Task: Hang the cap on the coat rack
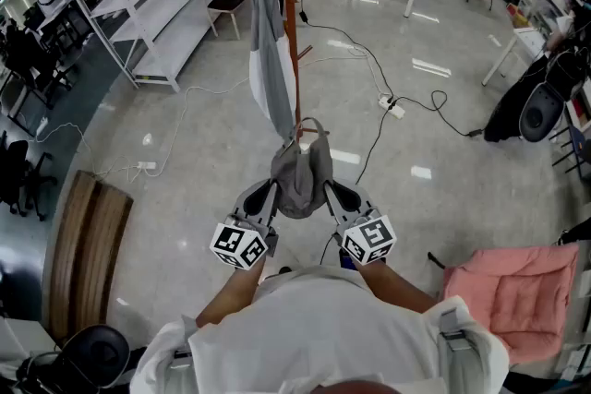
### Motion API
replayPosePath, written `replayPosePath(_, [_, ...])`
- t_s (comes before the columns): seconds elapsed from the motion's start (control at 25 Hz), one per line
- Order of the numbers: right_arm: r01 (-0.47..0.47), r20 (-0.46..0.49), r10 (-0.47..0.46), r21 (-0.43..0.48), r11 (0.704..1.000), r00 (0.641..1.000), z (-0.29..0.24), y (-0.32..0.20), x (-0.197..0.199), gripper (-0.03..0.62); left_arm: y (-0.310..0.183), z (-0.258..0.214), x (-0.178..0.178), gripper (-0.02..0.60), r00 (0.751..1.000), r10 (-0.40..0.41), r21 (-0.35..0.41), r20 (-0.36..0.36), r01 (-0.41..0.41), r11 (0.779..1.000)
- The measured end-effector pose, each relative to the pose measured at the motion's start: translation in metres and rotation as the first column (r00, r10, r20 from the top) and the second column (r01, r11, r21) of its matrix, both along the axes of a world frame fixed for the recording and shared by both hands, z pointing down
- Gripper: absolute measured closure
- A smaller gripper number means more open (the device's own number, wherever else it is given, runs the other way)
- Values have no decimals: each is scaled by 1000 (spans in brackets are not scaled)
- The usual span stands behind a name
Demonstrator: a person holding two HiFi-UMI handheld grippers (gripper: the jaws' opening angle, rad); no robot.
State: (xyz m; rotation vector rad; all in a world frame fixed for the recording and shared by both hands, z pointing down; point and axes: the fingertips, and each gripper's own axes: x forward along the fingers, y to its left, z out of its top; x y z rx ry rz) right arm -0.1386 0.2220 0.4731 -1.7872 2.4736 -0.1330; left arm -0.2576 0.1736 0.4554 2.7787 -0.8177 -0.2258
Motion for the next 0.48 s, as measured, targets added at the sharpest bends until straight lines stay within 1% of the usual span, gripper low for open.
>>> replayPosePath(0.12, [4, -13, -4, -7, 1000, 1000, 6, 15, -8, 565, 14, 3, -8, 554, 1000, 9, 5, -2, -9, 1000])
replayPosePath(0.24, [11, 9, -11, -21, 1000, 1000, 9, 18, -17, 565, 16, 4, -17, 554, 1000, 10, -2, -13, -10, 1000])
replayPosePath(0.48, [10, 17, -9, -32, 999, 1000, 11, 17, -27, 565, 13, 8, -28, 554, 1000, 4, -1, 17, -4, 1000])
